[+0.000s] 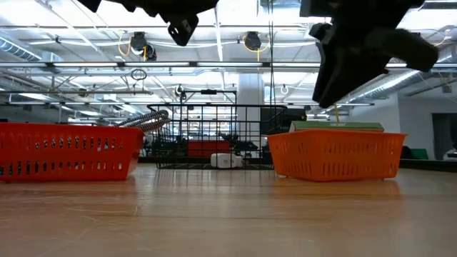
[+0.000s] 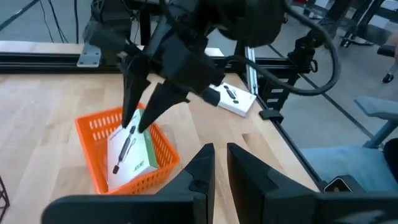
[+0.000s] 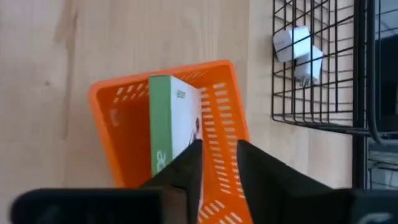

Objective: Pick and place items into bin
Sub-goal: Put the top card reader box into the orange basket, then put the card reader box into the orange basket

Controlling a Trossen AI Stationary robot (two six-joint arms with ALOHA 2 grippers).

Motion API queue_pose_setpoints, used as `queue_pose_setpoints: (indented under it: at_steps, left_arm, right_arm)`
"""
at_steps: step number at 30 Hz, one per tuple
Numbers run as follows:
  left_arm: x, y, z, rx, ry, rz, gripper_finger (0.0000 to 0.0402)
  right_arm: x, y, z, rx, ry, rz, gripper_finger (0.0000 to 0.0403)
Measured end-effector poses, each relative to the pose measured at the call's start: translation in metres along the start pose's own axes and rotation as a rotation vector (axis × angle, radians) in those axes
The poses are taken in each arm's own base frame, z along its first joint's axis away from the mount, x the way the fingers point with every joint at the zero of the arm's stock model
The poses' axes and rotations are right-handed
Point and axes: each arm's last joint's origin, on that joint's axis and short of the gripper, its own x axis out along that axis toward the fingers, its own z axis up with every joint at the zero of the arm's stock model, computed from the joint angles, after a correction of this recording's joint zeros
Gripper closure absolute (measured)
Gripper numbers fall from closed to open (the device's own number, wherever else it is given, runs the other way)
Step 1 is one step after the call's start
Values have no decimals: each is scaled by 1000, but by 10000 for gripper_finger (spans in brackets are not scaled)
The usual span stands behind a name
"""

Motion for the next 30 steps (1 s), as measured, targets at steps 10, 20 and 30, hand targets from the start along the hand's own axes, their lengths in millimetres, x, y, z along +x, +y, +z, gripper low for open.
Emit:
queue_pose_setpoints:
  at_steps: [10, 20, 30]
  left_arm:
    - [0, -1, 0, 6, -2, -4, 355]
    - [0, -1, 0, 7, -3, -4, 355]
    - [0, -3, 0, 6, -2, -8, 355]
  right_arm:
    - [10, 2, -10, -23, 77, 126, 394]
    - [1, -2, -11, -11, 53, 111, 402]
    - [-49, 0, -22, 371, 47, 387, 400]
